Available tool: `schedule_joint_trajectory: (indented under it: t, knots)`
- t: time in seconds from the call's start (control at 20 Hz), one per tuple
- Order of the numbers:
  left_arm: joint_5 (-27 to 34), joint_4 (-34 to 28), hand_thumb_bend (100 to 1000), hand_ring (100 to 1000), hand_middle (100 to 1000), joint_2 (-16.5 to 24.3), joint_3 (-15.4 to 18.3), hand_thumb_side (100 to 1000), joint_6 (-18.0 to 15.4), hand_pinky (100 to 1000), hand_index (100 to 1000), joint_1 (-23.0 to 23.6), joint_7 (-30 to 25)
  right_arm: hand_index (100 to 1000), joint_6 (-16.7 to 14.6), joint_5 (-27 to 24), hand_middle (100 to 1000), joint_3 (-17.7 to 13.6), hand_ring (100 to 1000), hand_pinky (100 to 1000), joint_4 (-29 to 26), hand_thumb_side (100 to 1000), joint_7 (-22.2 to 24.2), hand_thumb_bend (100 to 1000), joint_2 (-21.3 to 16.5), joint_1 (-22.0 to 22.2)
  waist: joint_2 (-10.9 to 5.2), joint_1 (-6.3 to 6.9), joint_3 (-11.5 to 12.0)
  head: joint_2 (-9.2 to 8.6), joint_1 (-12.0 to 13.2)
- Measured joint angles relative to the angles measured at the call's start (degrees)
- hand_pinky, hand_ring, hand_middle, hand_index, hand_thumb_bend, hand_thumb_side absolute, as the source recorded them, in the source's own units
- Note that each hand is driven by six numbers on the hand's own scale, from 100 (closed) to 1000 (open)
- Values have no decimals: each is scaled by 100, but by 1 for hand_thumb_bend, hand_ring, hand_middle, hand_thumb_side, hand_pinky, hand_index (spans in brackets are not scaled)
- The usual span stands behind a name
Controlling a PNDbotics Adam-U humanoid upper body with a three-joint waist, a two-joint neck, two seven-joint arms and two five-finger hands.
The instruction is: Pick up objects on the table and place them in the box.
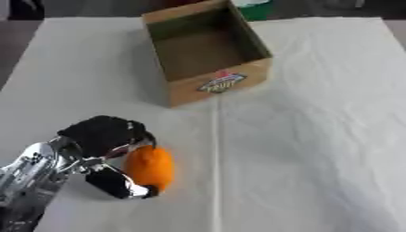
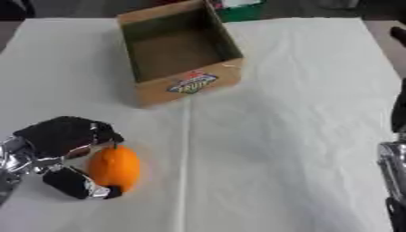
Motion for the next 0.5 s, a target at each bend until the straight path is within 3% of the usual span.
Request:
schedule_joint_trajectory:
  t: [0.15,0.5]
  knots:
    - [149,12,539,612,635,-28,3,696,63,463,895,13,66,805,1,0,681,0,814,805,0,1000,2,100,2,1,2,0,-1,0,6]
    - [446,-66,466,541,593,-30,-18,533,170,407,852,59,298,802,4,0,677,0,812,805,0,1000,9,100,29,6,11,-2,-2,-1,22]
